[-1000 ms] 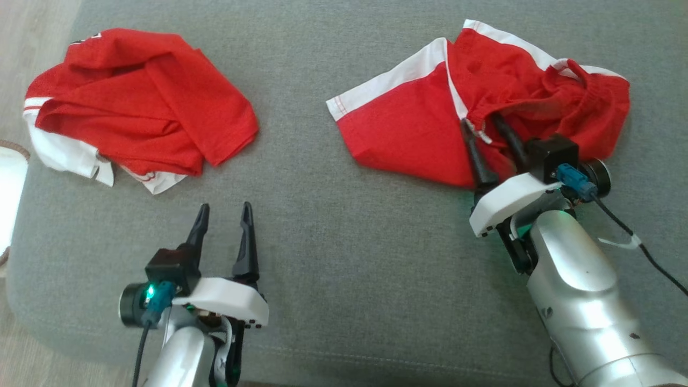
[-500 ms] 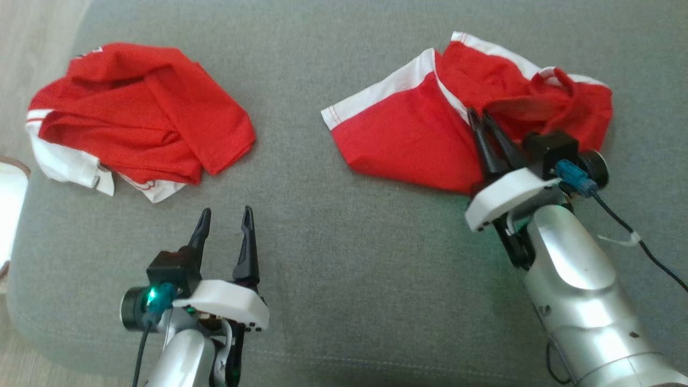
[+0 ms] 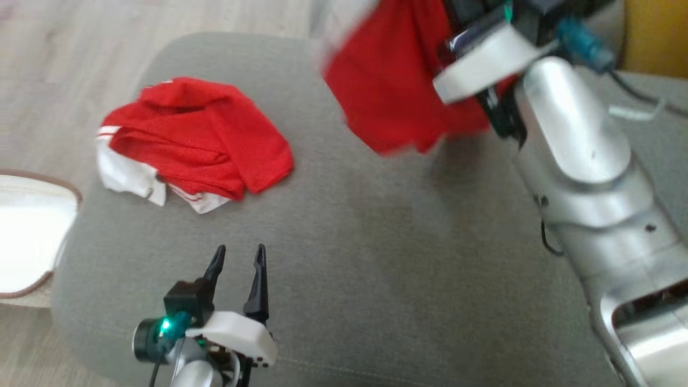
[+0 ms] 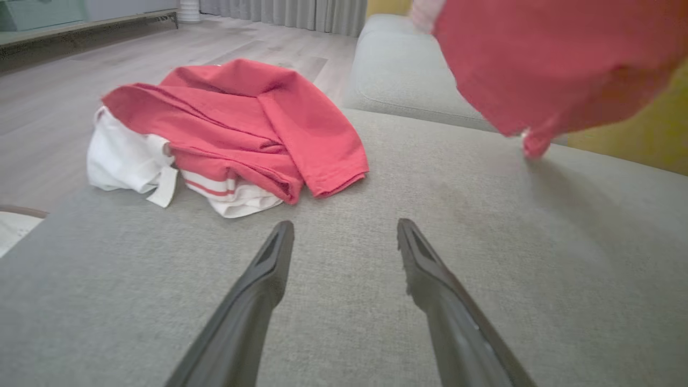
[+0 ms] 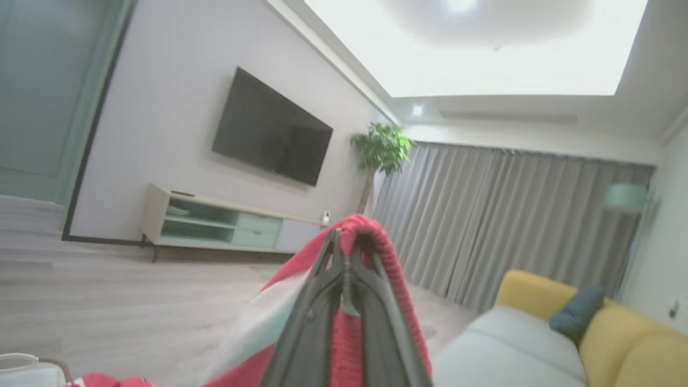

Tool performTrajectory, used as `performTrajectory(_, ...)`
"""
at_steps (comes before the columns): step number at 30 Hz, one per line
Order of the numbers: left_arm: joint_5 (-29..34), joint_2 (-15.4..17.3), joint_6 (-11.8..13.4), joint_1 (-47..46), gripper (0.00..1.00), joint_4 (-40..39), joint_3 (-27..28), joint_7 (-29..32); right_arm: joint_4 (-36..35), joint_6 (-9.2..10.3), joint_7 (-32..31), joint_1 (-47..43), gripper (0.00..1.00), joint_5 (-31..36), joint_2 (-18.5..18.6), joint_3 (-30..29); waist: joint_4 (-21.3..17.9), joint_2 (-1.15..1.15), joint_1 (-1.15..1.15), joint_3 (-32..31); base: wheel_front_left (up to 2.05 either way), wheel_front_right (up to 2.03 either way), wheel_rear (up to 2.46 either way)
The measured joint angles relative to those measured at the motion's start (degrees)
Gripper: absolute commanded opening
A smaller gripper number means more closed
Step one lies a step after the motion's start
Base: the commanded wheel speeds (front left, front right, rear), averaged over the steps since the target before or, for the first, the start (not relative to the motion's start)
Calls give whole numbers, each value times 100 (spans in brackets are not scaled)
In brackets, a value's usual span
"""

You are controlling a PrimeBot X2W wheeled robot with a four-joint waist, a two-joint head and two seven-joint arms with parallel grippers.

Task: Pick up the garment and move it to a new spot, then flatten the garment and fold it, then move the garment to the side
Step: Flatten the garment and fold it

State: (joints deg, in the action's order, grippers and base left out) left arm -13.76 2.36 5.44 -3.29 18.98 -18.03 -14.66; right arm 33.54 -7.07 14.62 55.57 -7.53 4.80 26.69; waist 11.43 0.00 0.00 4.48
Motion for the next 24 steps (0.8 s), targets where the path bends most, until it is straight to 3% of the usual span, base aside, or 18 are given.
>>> performTrajectory(6, 4, 18, -34, 187, 100, -14, 45, 1, -258, 0, 11, -122, 0, -160, 222, 125, 75, 0, 0, -158, 0, 0, 0)
performTrajectory(15, 3, 19, -98, 79, 100, -43, -35, 1, 148, -1, 7, -2649, 0, -515, 1032, -54, -525, 0, 0, 125, 0, 0, 0)
performTrajectory(21, 3, 14, -152, -313, 100, -34, -158, 1, 557, -4, 0, -3140, 1, -471, 1202, -478, -883, 0, 0, 396, 0, 0, 0)
performTrajectory(22, -9, 14, -166, -373, 100, -31, -159, 1, 601, -4, 1, -3137, 15, -436, 1206, -576, -938, 0, 0, 434, 0, 0, 0)
performTrajectory(23, -11, 14, -194, -445, 100, -14, -167, 1, 654, -4, 1, -3132, 72, -386, 1205, -672, -989, 0, 0, 473, 0, 0, 0)
performTrajectory(24, -11, 15, -205, -531, 100, 1, -179, 1, 703, -4, 1, -3123, 100, -344, 1193, -786, -1037, 0, 0, 518, 0, 0, 0)
